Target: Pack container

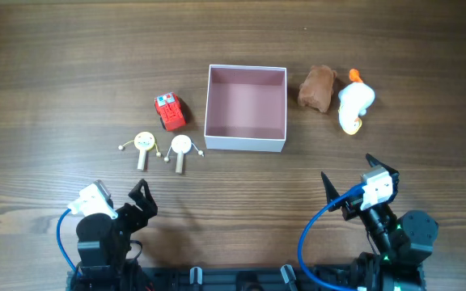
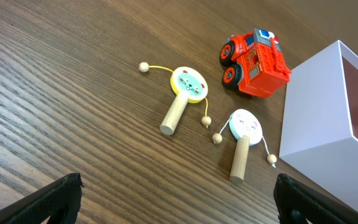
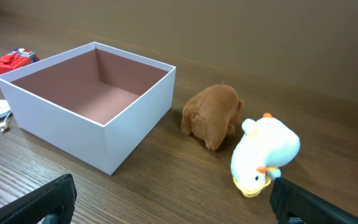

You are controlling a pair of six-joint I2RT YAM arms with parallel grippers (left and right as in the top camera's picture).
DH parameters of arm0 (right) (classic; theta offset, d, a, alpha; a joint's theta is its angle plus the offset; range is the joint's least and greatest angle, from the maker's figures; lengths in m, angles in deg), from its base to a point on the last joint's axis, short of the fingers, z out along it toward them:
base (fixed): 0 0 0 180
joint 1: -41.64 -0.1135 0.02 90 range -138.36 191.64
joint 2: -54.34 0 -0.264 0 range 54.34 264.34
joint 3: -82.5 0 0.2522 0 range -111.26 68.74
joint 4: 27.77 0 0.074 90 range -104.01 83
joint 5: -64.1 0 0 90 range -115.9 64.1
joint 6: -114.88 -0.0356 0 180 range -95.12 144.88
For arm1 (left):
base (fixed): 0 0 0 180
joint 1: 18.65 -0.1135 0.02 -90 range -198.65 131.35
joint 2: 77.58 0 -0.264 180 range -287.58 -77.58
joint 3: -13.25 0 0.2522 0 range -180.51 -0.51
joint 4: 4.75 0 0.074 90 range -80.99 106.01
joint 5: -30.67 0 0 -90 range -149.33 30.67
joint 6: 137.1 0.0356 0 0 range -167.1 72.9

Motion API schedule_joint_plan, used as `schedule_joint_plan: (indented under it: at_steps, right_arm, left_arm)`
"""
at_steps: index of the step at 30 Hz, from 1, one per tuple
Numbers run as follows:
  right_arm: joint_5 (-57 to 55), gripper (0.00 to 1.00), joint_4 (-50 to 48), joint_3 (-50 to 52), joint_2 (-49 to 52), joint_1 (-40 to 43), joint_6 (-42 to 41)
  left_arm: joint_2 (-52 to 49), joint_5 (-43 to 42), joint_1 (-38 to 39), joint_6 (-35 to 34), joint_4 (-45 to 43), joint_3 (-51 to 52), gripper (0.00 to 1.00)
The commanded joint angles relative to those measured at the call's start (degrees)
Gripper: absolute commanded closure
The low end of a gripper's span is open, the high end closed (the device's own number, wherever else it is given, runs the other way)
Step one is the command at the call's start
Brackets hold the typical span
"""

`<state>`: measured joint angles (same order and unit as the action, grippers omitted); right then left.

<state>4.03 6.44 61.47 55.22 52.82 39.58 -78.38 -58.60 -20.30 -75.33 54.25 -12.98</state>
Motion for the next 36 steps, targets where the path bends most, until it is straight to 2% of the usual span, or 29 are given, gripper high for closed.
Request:
schedule_joint_plan:
  at_steps: [1,23,25,29,30,34,36]
  right_arm:
    - [-0.31,0.00,-0.28,0.13,-0.35,-0.13,0.31]
    - [-0.20,0.00,-0.28,0.13,-0.35,-0.13,-0.11]
    - [1.31,0.00,-0.50,0.13,-0.35,-0.13,-4.39]
    - [1.68,0.00,-3.80,-0.04,-0.35,-0.13,-22.14]
    - [1.73,0.00,-4.79,-0.22,-0.26,-0.13,-24.24]
    - [3.19,0.00,-6.91,-3.28,2.16,-0.13,-25.79]
    - [3.19,0.00,-6.27,-6.80,5.75,-0.13,-25.81]
  left_arm:
    - [0.52,0.17,0.31,-0.59,0.02,0.28,0.00]
    - [0.52,-1.68,0.31,-0.79,-3.19,0.28,0.00]
    - [0.52,-1.81,0.31,-0.74,-4.37,0.28,0.00]
    - [0.11,-2.01,0.31,-0.52,-5.81,-0.22,0.00]
    - [-0.39,-1.99,0.31,-0.52,-6.01,-0.48,0.00]
    - [-5.33,-2.12,0.31,-0.20,-6.05,-2.71,0.00]
    - [-10.51,-3.10,0.31,2.62,-6.71,-5.03,0.01]
